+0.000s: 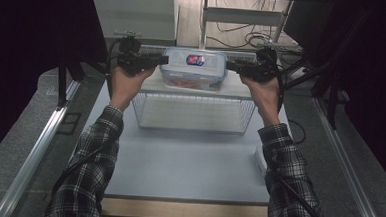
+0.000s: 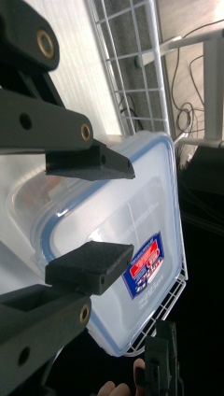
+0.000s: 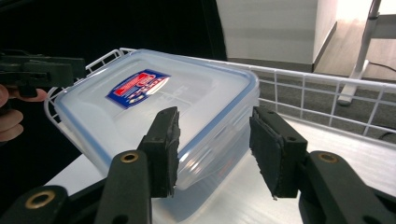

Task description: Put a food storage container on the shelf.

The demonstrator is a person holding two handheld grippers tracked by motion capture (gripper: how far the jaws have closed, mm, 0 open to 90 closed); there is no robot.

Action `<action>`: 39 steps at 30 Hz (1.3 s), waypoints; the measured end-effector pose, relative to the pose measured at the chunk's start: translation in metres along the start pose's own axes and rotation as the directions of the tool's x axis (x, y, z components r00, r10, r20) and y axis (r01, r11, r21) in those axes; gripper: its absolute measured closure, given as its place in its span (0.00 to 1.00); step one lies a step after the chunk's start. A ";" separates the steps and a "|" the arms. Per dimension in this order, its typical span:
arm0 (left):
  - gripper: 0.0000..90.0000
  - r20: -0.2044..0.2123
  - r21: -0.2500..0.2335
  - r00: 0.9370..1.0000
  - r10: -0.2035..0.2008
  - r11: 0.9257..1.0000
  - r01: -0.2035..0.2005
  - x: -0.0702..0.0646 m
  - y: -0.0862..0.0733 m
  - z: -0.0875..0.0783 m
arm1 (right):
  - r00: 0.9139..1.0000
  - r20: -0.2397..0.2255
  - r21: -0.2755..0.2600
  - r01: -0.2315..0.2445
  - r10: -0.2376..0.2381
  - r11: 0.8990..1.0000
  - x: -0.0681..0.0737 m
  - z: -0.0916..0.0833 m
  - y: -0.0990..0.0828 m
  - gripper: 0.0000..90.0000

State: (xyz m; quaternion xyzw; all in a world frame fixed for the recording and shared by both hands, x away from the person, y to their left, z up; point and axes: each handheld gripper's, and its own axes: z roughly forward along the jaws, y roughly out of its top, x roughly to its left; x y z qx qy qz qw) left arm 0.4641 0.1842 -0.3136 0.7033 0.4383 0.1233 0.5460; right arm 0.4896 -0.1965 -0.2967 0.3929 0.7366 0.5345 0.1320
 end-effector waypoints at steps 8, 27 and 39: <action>0.66 0.018 -0.041 1.000 -0.002 0.999 0.002 0.001 -0.020 -0.014 | 0.999 0.002 -0.008 0.038 -0.038 0.999 0.004 -0.013 -0.012 0.77; 0.83 0.006 0.029 0.997 0.073 0.997 -0.073 -0.009 -0.049 -0.011 | 0.988 -0.030 0.064 0.155 -0.153 0.986 0.035 0.003 -0.048 0.98; 0.81 0.024 0.033 0.997 0.067 0.997 -0.068 -0.009 -0.051 -0.003 | 0.992 -0.010 0.061 0.127 -0.127 0.990 0.027 0.005 -0.047 0.98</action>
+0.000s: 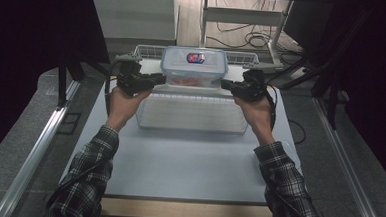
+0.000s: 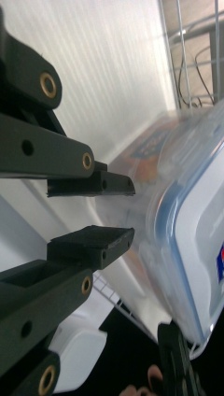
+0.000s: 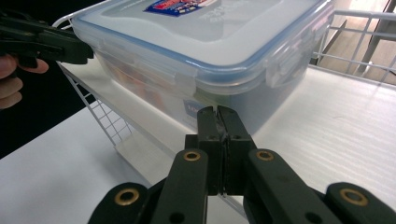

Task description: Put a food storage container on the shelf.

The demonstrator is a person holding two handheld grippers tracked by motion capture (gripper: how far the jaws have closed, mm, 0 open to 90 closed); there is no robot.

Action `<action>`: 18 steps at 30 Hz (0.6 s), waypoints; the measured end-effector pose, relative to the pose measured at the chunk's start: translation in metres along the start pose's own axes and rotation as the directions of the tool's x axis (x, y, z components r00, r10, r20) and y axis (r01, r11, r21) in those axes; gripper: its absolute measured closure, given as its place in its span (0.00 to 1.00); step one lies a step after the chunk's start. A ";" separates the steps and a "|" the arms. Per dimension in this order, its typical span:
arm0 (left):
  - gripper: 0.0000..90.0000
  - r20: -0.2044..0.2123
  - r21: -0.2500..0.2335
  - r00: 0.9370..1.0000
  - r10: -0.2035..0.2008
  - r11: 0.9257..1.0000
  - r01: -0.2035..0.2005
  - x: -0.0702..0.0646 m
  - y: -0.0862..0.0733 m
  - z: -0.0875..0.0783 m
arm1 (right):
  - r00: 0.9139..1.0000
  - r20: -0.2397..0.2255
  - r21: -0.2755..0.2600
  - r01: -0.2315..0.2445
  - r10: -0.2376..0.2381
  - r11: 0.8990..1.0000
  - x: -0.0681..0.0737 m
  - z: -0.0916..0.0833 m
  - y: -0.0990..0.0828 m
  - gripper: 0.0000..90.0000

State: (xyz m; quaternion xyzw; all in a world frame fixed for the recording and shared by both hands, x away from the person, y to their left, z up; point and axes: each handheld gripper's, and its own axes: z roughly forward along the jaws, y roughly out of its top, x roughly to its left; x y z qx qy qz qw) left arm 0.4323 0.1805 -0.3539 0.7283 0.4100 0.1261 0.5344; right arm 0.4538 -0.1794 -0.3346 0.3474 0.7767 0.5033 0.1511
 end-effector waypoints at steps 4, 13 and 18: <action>0.72 0.025 0.004 1.000 0.018 1.000 -0.018 -0.006 -0.008 -0.003 | 1.000 -0.019 -0.010 0.011 -0.012 1.000 0.004 -0.007 -0.006 0.90; 0.42 0.027 0.049 0.993 0.116 0.992 -0.118 -0.029 -0.040 -0.010 | 0.997 -0.038 0.004 0.074 -0.074 0.997 0.019 -0.023 -0.027 0.64; 0.31 0.031 0.075 0.988 0.154 0.985 -0.156 -0.045 -0.059 -0.017 | 0.994 -0.054 0.015 0.094 -0.093 0.996 0.028 -0.034 -0.046 0.45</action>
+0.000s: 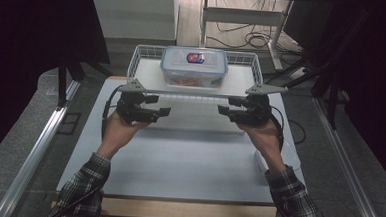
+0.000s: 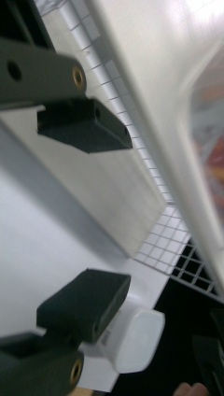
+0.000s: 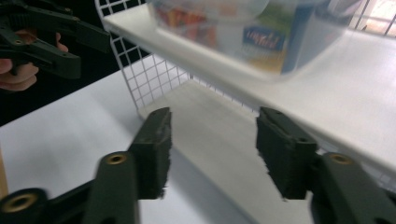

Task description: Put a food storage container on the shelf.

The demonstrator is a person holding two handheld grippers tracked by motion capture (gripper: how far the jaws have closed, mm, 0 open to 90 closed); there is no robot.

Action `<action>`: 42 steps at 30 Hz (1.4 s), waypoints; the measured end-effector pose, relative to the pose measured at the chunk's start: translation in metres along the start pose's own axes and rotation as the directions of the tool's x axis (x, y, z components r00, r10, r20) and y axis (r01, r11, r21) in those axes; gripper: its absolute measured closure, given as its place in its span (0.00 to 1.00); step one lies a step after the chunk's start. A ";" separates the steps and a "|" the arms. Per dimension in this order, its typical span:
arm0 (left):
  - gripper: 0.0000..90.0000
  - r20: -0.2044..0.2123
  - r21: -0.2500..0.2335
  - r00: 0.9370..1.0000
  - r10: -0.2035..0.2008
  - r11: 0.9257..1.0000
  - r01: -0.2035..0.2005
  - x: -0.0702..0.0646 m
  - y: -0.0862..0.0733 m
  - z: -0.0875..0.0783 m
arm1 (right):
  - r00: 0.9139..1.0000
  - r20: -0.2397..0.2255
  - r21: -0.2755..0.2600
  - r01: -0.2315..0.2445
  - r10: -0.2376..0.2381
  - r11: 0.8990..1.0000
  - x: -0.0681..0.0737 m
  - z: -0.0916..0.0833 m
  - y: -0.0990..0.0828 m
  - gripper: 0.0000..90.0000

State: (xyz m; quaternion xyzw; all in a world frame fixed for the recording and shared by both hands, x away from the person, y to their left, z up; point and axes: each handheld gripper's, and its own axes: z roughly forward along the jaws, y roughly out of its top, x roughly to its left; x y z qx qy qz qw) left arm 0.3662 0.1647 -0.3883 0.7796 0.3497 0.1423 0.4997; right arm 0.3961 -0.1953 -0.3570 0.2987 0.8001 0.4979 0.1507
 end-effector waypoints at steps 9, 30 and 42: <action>0.19 0.026 0.005 1.000 -0.015 1.000 0.014 -0.029 -0.036 -0.006 | 0.999 -0.040 0.002 -0.007 0.007 1.000 0.018 -0.015 -0.033 0.24; 0.04 -0.102 0.030 0.995 -0.008 0.999 0.011 -0.048 -0.133 0.000 | 0.999 -0.020 0.038 -0.046 0.047 0.998 0.035 -0.020 -0.119 0.03; 0.05 -0.131 0.096 0.989 0.074 0.993 -0.062 -0.060 -0.149 0.001 | 1.000 -0.016 0.087 -0.006 0.007 0.996 0.044 -0.015 -0.151 0.03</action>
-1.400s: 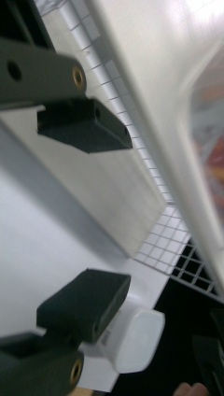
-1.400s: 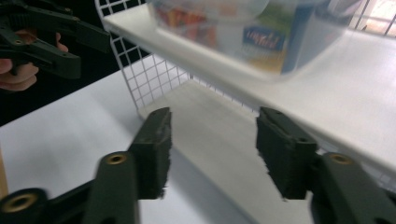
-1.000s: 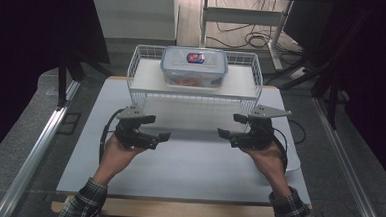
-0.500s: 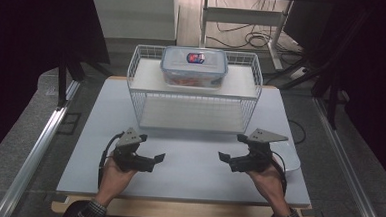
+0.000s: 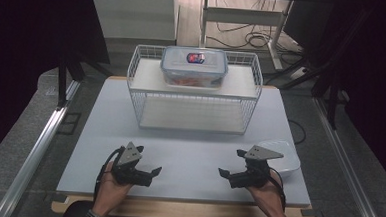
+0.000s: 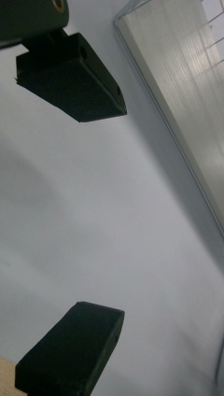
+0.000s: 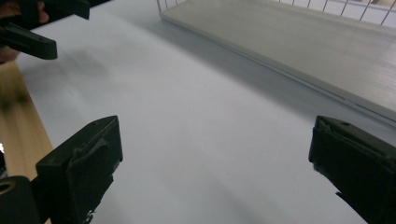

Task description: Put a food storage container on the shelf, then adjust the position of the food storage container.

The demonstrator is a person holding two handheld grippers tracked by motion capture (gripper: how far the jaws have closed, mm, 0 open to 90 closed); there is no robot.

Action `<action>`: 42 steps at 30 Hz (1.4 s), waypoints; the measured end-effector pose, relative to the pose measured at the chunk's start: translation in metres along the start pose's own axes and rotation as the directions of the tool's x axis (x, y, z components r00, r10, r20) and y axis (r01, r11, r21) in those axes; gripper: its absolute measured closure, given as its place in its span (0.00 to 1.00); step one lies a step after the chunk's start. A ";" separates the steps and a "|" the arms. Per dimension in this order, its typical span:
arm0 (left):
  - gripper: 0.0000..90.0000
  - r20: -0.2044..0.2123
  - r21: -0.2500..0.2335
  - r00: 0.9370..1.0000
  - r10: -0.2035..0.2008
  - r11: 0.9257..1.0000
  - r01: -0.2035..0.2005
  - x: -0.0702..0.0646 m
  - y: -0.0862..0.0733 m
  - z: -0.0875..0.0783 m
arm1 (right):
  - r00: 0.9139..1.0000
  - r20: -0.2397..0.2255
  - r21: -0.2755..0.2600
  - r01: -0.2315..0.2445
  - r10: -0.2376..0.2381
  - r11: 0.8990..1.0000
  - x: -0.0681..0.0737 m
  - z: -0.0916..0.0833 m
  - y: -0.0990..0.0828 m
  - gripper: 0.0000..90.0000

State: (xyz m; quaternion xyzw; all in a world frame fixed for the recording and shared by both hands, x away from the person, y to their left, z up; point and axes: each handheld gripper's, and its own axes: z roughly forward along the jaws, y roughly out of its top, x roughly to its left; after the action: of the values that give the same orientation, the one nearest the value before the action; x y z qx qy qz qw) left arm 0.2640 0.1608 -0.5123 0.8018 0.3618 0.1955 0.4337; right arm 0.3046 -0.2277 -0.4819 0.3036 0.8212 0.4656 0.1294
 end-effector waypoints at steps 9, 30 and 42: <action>0.06 0.003 0.003 1.000 -0.031 1.000 0.031 0.006 -0.004 0.000 | 0.998 0.062 0.027 -0.002 0.000 1.000 -0.003 0.003 -0.001 0.00; 0.06 0.005 0.012 0.999 -0.047 0.999 0.047 0.009 -0.006 0.002 | 0.927 0.345 0.020 -0.162 0.145 0.987 -0.080 -0.067 -0.012 0.80; 0.06 0.000 0.014 0.999 -0.048 0.999 0.048 0.010 -0.006 0.002 | 0.868 0.483 0.047 -0.157 0.116 0.986 -0.100 -0.091 -0.019 0.97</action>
State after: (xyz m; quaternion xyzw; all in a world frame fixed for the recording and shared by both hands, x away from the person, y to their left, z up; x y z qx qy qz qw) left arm 0.2690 0.1696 -0.5184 0.7960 0.3821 0.1824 0.4326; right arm 0.3299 -0.3594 -0.4564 0.4717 0.7590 0.3490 0.2823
